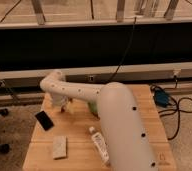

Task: Place the pepper in the ceramic bowl

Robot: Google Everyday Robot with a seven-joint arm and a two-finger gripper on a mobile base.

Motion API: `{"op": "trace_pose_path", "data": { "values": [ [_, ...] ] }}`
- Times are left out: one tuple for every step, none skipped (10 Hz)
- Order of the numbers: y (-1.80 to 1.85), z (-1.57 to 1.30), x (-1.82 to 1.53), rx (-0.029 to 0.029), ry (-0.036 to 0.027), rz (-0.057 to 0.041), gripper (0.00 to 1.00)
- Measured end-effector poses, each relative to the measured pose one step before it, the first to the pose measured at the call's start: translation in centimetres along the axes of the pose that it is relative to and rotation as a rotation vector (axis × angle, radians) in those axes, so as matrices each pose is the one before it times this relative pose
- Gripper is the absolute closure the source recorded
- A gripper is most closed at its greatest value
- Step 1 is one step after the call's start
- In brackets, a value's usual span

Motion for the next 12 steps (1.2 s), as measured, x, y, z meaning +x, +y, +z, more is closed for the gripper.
{"op": "trace_pose_path", "data": {
  "values": [
    [-0.019, -0.133, 1.188, -0.00093, 0.01455, 0.01869, 0.20],
    [-0.046, -0.024, 0.676, 0.00206, 0.00620, 0.01176, 0.20],
    [0.256, 0.038, 0.937, 0.00101, 0.00831, 0.01720, 0.20],
    [0.414, 0.275, 1.010, 0.00274, 0.00409, 0.02333, 0.20],
    [0.155, 0.540, 0.723, 0.00104, 0.00261, 0.01663, 0.20],
    [-0.059, 0.528, 0.366, -0.00045, -0.00329, 0.01130, 0.20],
    [-0.031, 0.794, 0.670, -0.00431, 0.00023, 0.01147, 0.20],
    [-0.186, 0.794, 0.556, -0.00891, -0.00438, 0.00978, 0.20],
    [-0.158, 0.469, 0.142, -0.00986, -0.00614, 0.00262, 0.20],
    [-0.238, 0.448, 0.138, -0.01155, -0.00562, -0.00016, 0.20],
    [-0.207, 0.301, 0.053, -0.01290, -0.00444, -0.00145, 0.25],
    [-0.255, 0.290, -0.067, -0.01191, -0.00465, -0.00403, 0.34]
  ]
}}
